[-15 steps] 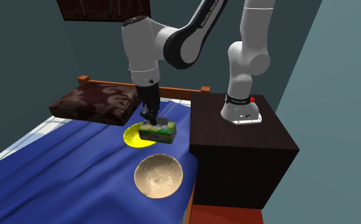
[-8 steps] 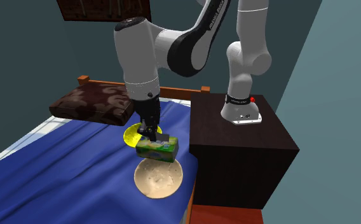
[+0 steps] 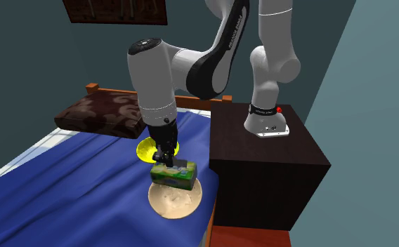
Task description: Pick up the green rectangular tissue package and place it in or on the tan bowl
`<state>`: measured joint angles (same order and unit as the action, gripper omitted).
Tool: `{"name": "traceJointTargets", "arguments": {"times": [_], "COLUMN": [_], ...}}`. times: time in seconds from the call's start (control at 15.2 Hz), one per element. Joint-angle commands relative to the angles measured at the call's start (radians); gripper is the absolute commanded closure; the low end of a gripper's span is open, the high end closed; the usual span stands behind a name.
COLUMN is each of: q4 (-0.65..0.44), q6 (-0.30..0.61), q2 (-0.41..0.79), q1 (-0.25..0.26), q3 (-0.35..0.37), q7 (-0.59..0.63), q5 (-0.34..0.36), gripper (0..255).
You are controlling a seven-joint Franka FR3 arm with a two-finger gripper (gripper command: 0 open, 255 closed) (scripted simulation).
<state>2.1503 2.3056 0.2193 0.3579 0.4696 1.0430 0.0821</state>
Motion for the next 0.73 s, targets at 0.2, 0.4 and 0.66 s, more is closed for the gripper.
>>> {"name": "traceJointTargets", "arguments": {"times": [0.2, 0.4, 0.66], "q4": [0.014, 0.019, 0.023], "q6": [0.063, 0.097, 0.136], "q2": [0.053, 0.085, 0.124], "q1": [0.011, 0.018, 0.028], "q3": [-0.013, -0.022, -0.036], "q7": [0.023, 0.036, 0.052], "q5": [0.035, 0.056, 0.082], "gripper": [255, 255, 255]}}
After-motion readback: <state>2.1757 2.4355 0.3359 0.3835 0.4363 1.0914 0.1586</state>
